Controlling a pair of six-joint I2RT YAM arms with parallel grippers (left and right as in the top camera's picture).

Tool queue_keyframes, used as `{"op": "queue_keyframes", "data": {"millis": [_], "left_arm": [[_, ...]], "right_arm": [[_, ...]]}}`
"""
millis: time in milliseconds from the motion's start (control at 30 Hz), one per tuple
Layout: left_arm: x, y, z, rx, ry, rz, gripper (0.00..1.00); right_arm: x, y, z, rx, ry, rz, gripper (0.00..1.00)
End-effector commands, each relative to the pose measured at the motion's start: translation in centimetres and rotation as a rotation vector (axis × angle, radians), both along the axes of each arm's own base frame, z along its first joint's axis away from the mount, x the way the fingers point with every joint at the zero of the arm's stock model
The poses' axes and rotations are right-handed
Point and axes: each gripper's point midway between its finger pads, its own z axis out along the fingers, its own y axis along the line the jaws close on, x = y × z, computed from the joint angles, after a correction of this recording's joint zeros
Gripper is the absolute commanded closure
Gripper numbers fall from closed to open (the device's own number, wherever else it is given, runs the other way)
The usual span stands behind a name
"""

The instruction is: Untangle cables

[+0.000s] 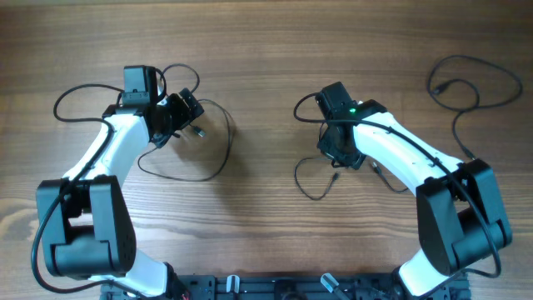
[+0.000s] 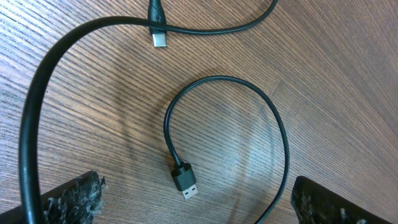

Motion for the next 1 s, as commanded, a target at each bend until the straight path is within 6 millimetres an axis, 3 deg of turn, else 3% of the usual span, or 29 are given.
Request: {"op": "queue_keyframes", "data": {"millis": [0,133,400,733,767,800,967], "left_arm": [[0.11,-0.04,-0.20,0.007,0.002,-0.005,0.00],[0.10,-0.04,-0.21,0.008,0.002,-0.005,0.00],[0.08,-0.04,-0.22,0.008,0.003,-0.005,0.00],[0.09,-0.04,-0.21,0.008,0.002,-0.005,0.00],[0.09,-0.04,-0.21,0.007,0.002,-0.005,0.00],[0.09,-0.04,-0.21,0.007,0.002,-0.005,0.00],[0.09,-0.04,-0.21,0.007,0.002,-0.006,0.00]], "right_arm": [[-0.13,0.14,0.11,0.010,-0.003,0.011,0.84],[-0.13,0.15,0.11,0.010,-0.003,0.012,0.89],[-0.56,0.02,0.02,0.006,0.014,0.013,0.83],[-0.21,0.40,0.04,0.024,0.001,0.014,0.95],[-0.24,0.43,0.04,0.026,0.002,0.014,0.92],[-0.31,0.44,0.03,0.027,0.005,0.014,0.79],[-0.49,0.32,0.02,0.022,0.013,0.013,0.71]]}}
